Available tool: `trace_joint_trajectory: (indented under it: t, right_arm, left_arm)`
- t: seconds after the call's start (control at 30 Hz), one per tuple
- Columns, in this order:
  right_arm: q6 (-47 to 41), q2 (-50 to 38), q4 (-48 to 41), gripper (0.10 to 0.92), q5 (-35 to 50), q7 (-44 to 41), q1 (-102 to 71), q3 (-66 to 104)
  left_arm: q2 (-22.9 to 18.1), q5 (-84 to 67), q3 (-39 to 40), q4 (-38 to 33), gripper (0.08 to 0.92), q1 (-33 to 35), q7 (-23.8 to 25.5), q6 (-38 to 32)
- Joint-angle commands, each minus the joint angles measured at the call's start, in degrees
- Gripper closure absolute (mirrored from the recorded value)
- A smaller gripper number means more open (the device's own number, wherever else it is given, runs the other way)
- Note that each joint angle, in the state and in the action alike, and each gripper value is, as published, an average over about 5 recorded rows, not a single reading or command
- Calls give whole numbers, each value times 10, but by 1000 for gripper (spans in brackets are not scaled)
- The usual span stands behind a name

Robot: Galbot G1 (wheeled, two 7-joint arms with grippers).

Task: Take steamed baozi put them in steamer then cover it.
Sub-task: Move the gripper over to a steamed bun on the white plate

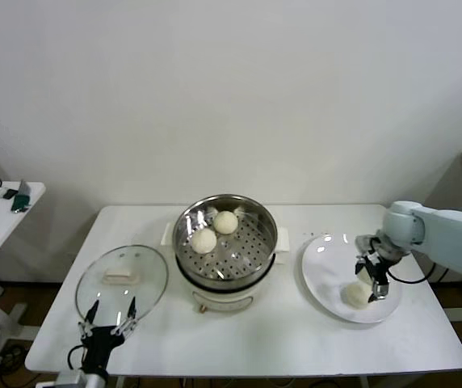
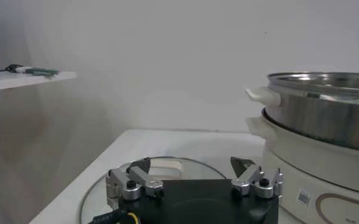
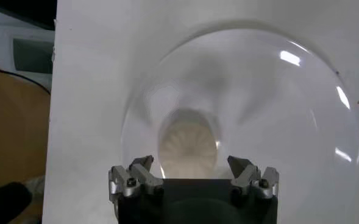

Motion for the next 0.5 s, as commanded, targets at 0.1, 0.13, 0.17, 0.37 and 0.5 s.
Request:
trace_joint_trajectory:
  t: [0.1, 0.13, 0.17, 0.37, 0.5]
  right_arm:
    - [-2, 1, -12, 204, -21, 10, -55, 40]
    - [-2, 1, -12, 209, -23, 10, -56, 41]
    - [-3, 2, -12, 213, -26, 11, -57, 41]
    - [-2, -2, -10, 301, -33, 9, -53, 40]
    - [-1, -4, -10, 323, -36, 7, -49, 39]
  left_arm:
    - [0, 1, 0, -2, 177, 2, 0, 0]
    - [0, 1, 0, -2, 177, 2, 0, 0]
    - [0, 1, 1, -3, 177, 2, 0, 0]
    - [-1, 1, 1, -3, 177, 2, -1, -1]
    - [-2, 1, 3, -2, 177, 1, -1, -1]
